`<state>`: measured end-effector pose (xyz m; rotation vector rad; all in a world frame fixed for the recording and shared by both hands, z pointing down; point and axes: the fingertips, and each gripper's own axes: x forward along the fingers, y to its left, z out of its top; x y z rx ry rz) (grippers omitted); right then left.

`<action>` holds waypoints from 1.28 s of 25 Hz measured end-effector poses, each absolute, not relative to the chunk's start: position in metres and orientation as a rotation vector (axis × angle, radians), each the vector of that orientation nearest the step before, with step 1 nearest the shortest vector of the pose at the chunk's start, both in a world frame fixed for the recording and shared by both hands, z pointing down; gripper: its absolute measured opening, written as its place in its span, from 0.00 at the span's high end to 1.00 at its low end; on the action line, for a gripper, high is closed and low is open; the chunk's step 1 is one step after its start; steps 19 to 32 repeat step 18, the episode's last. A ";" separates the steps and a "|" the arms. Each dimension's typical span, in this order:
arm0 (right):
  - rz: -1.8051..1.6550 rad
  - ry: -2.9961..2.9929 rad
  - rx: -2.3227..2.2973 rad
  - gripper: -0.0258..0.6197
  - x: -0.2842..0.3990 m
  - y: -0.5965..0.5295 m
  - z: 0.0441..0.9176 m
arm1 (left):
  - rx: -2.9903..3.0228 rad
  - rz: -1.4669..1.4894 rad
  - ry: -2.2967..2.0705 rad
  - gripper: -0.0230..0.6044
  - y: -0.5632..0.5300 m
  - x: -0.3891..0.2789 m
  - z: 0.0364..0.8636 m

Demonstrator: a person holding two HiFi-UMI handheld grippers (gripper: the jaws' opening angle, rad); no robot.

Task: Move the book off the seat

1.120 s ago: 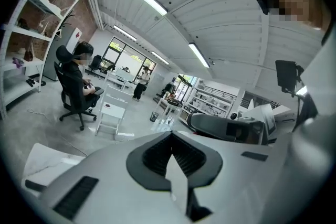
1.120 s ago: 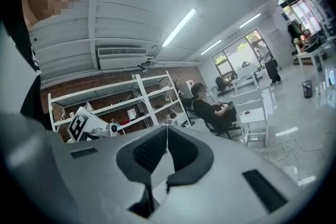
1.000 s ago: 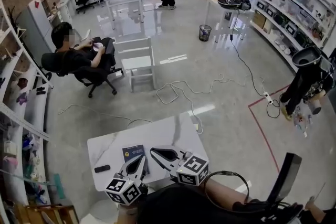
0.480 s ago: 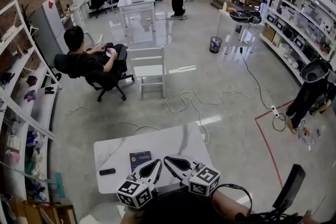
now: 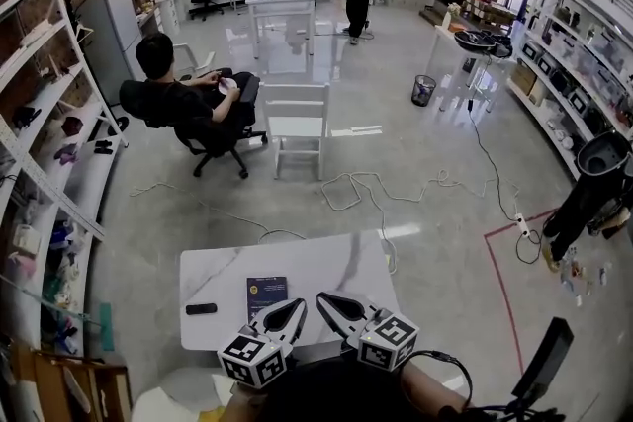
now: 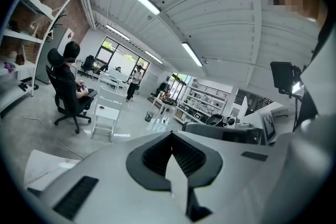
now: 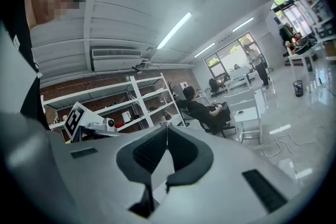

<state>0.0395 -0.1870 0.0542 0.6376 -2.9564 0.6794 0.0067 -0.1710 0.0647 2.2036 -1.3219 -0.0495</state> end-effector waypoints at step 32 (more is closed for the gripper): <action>0.784 -2.911 0.640 0.94 0.040 -0.191 0.063 | 2.141 -0.067 -1.324 0.96 -0.169 0.000 0.070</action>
